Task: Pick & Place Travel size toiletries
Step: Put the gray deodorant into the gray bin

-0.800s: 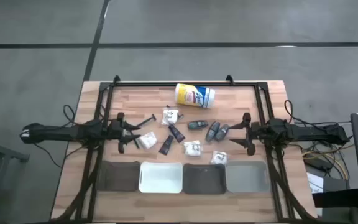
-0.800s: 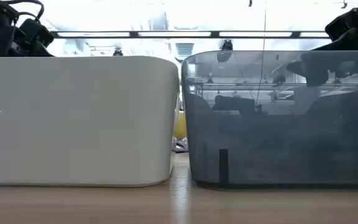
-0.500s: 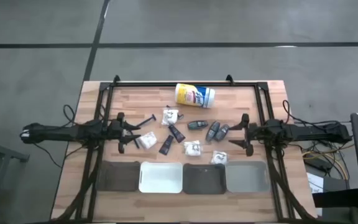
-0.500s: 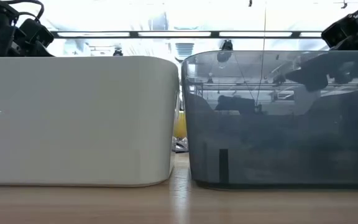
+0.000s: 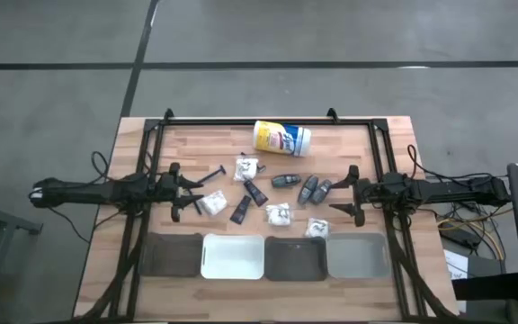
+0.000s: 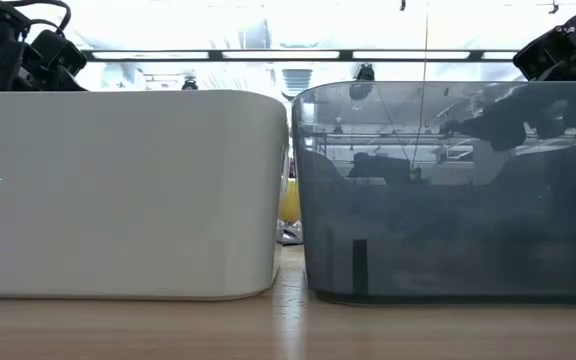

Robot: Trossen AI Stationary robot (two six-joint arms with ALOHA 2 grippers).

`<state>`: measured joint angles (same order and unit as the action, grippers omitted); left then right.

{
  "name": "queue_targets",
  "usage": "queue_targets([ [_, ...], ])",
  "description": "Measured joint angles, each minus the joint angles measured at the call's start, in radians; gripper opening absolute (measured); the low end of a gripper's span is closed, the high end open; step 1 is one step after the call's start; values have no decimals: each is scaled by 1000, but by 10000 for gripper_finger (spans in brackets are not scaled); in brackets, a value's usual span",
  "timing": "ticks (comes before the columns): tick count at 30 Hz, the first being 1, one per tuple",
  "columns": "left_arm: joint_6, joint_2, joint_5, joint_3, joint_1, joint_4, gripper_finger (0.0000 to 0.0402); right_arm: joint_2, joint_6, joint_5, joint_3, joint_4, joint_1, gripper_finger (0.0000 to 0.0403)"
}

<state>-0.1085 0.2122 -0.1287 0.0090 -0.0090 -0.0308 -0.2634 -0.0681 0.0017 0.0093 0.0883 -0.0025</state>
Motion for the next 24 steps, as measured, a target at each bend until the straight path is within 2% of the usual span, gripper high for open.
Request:
queue_targets([
  [11,0,0,0,0,0,0,171,-77,-61,0,19,-7,0,261],
  [15,0,0,0,0,0,0,171,-166,-53,0,90,-39,0,251],
  [24,0,0,0,0,0,-1,171,-429,102,0,307,-309,0,256],
])
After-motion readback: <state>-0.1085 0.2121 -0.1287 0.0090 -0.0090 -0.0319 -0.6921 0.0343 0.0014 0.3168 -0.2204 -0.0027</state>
